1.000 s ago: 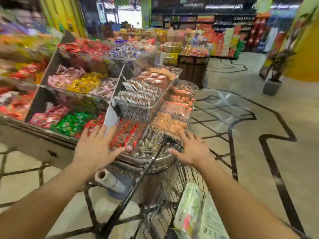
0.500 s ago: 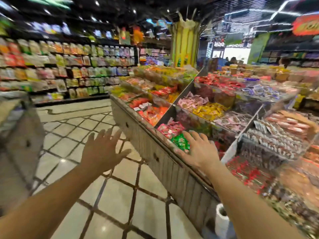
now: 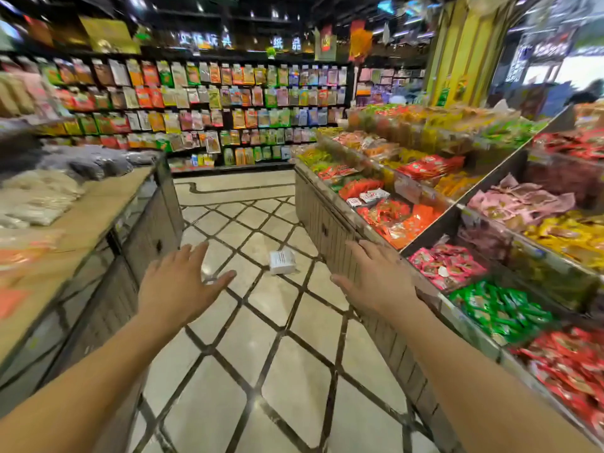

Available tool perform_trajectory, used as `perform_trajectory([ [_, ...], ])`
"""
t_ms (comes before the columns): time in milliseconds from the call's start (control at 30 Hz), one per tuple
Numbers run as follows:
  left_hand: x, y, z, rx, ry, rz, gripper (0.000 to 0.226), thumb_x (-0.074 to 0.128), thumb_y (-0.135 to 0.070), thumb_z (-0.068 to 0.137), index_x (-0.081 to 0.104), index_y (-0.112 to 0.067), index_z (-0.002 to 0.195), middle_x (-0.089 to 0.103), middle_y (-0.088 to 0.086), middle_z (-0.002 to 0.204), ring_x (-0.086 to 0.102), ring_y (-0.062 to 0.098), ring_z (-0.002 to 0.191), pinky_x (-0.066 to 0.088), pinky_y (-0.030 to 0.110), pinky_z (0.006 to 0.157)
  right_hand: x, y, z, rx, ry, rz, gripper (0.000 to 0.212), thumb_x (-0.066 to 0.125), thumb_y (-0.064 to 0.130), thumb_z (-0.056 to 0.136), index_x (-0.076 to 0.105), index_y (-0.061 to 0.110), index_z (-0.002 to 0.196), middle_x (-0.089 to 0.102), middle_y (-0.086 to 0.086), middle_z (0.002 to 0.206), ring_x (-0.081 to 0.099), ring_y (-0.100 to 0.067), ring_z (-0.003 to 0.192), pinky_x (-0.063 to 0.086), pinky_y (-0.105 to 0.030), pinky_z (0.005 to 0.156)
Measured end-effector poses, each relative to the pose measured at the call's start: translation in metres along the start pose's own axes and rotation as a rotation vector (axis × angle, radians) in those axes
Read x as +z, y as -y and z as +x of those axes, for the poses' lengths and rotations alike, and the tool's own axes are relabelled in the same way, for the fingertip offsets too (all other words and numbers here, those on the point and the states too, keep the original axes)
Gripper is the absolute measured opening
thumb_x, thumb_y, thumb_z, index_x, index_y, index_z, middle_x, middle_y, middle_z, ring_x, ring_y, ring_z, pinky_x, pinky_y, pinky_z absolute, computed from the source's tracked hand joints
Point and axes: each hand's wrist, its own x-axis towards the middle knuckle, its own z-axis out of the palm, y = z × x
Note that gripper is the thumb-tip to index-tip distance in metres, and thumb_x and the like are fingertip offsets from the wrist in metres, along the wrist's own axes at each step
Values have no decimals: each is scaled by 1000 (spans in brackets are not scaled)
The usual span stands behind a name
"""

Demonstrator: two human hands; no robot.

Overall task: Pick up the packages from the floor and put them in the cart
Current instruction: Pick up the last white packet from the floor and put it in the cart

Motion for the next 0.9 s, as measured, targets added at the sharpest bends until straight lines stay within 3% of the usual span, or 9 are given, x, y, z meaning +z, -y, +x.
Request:
perform_trajectory([
  [100,26,9,69,-46,4,-23,88,37,-84,91,50,-23,152,63,8,143,58,33,134,46,55,109,24,1,83,-10,5,1,84,37,78,98,20,33,166,29,1,170,31,-31,154,36,-50,117],
  [300,70,12,213,-17,24,32,96,21,-89,88,47,-24,153,60,7,148,57,31,135,47,53,110,52,-7,248,-28,21,32,85,38,80,96,22,32,166,30,-1,171,33,-34,153,39,-53,119],
  [433,97,18,298,17,8,48,101,14,-91,87,49,-23,153,65,7,139,61,32,129,51,52,103,67,3,347,-33,31,45,86,40,80,95,25,32,165,32,-1,169,36,-34,151,41,-52,116],
  [700,188,44,478,48,9,27,88,33,-82,94,45,-23,157,57,10,153,52,33,142,40,53,116,126,40,543,-76,30,9,83,42,77,97,27,30,163,37,-2,165,41,-35,146,45,-52,107],
  [900,260,75,641,83,105,54,100,11,-88,86,42,-24,157,57,5,151,53,30,140,44,53,112,161,65,701,-59,68,18,82,42,76,98,25,31,165,35,-2,166,39,-35,148,43,-52,109],
])
